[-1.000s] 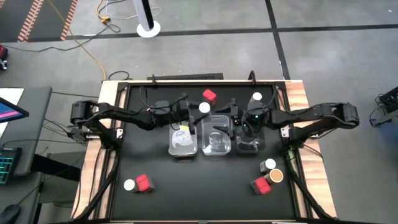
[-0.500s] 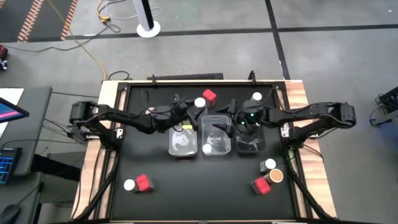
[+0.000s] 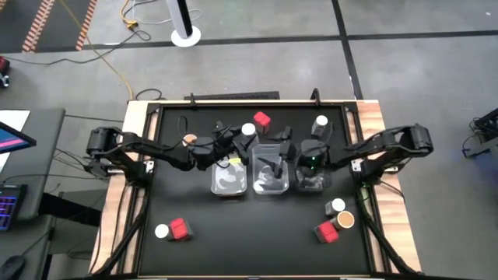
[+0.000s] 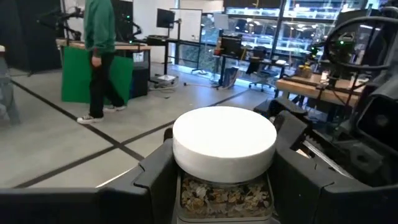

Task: Sort spices by type
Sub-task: Put the top left white seasoning bottle into the transparent bin

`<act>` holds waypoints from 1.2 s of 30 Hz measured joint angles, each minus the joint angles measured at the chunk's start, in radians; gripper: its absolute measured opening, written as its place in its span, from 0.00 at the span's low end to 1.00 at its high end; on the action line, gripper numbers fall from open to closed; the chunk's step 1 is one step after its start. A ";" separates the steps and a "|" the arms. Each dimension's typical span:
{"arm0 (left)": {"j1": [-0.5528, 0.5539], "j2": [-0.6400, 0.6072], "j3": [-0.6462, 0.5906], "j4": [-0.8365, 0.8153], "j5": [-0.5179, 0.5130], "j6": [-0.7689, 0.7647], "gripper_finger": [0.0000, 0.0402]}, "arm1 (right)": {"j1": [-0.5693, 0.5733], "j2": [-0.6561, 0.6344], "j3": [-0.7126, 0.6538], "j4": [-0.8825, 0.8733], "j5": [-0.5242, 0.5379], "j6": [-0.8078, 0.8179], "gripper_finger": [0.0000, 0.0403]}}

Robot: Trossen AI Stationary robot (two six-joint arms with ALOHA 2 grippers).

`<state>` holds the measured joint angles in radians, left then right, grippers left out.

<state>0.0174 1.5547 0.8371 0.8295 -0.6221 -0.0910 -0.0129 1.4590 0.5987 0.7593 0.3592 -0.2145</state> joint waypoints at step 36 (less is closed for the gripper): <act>0.002 0.001 0.000 0.059 0.111 -0.011 0.50 | 0.038 0.217 0.236 -0.002 0.283 0.034 0.66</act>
<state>0.0193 1.5555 0.8368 0.8883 -0.5114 -0.1022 0.0246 1.6760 0.8349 0.7574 0.6424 -0.1810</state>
